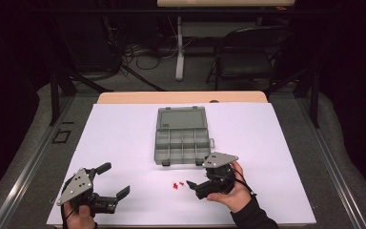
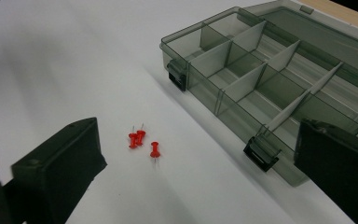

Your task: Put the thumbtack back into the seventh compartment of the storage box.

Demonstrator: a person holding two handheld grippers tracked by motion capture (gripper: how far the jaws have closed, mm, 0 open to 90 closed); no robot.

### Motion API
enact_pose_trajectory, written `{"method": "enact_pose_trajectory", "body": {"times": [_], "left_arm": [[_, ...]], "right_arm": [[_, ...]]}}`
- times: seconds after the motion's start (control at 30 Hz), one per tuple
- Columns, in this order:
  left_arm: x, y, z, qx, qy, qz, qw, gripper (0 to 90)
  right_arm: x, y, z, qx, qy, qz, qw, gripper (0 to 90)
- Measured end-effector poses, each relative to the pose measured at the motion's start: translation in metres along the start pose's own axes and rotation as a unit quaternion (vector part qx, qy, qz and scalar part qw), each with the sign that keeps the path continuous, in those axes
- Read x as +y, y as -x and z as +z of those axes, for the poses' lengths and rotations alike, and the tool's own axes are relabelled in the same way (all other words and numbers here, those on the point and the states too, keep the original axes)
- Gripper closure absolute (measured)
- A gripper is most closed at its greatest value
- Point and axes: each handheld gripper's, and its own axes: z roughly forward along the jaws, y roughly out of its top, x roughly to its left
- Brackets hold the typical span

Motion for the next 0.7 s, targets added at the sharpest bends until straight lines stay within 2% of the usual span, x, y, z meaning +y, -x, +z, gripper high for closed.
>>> {"method": "enact_pose_trajectory", "body": {"times": [0.23, 0.4, 0.57, 0.7], "left_arm": [[0.0, -0.001, 0.0, 0.0, -0.002, 0.0, 1.0, 1.7], [-0.001, -0.002, 0.001, -0.001, -0.003, -0.002, 1.0, 1.8], [-0.001, -0.002, 0.001, -0.003, -0.005, -0.004, 1.0, 2.5], [-0.001, -0.003, 0.002, -0.003, -0.006, -0.005, 1.0, 2.7]], "right_arm": [[-0.001, 0.003, 0.011, -0.013, 0.002, -0.001, 0.9999, 13.2], [-0.007, 0.004, 0.018, -0.015, -0.001, 0.007, 0.9999, 14.1], [-0.014, 0.003, 0.026, -0.012, -0.012, 0.0, 0.9999, 14.7], [-0.018, -0.001, 0.033, -0.011, -0.023, -0.007, 0.9997, 21.5]]}}
